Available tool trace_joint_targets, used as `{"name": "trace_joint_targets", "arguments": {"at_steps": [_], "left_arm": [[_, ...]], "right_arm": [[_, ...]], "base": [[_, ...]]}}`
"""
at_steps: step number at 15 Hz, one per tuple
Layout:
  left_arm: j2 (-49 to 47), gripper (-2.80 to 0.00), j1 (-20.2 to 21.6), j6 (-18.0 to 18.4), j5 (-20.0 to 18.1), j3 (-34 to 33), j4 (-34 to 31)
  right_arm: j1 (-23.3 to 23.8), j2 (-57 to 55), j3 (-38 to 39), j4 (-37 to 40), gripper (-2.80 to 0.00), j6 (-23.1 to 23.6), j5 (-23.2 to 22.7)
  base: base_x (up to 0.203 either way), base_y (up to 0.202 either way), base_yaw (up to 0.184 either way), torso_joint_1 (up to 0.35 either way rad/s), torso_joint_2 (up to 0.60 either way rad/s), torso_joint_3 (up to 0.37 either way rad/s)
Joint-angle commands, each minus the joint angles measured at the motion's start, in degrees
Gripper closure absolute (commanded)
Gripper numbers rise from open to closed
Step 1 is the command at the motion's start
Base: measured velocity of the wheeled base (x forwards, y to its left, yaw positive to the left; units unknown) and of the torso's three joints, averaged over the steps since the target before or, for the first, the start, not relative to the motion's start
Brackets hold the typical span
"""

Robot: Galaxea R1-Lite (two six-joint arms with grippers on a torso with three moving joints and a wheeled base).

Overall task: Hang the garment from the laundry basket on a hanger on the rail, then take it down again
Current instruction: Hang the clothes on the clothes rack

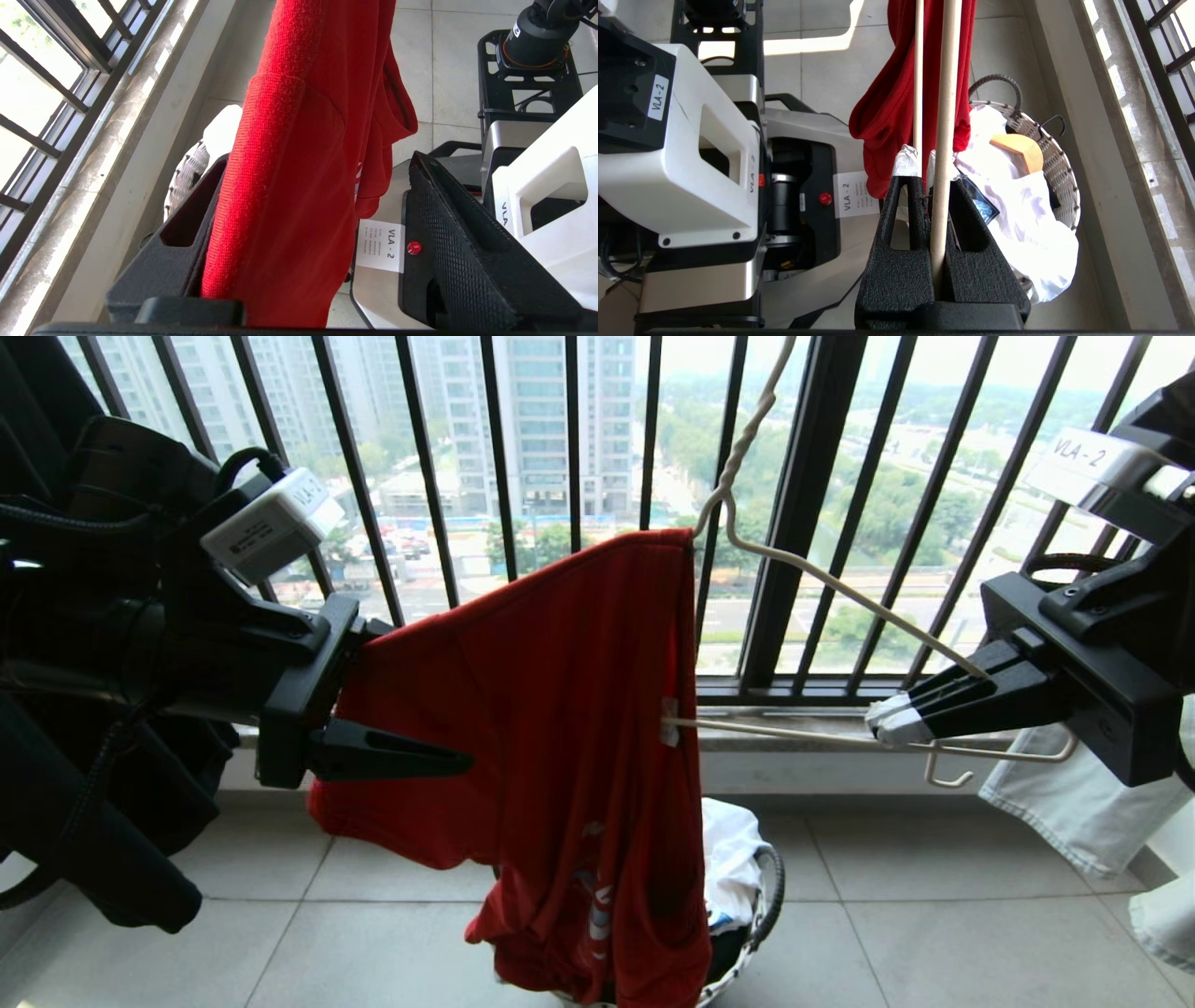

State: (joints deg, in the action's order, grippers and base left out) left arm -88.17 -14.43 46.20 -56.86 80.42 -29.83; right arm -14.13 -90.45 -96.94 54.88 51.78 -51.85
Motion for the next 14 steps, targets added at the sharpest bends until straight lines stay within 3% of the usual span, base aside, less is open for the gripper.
{"name": "trace_joint_targets", "arguments": {"at_steps": [1, 14], "left_arm": [[0.02, 0.0, 0.02, 0.21, -0.43, 0.09, -0.14], [0.37, 0.0, 0.11, 0.29, -0.71, -0.18, -0.14]], "right_arm": [[-0.02, -0.16, 0.0, 0.31, 0.0, 0.34, -0.27], [-0.02, -0.5, -0.36, 0.16, 0.0, 0.25, -0.36]], "base": [[0.0, 0.0, 0.0, 0.0, 0.0, 0.0], [0.0, 0.0, 0.0, 0.0, 0.0, 0.0]]}}
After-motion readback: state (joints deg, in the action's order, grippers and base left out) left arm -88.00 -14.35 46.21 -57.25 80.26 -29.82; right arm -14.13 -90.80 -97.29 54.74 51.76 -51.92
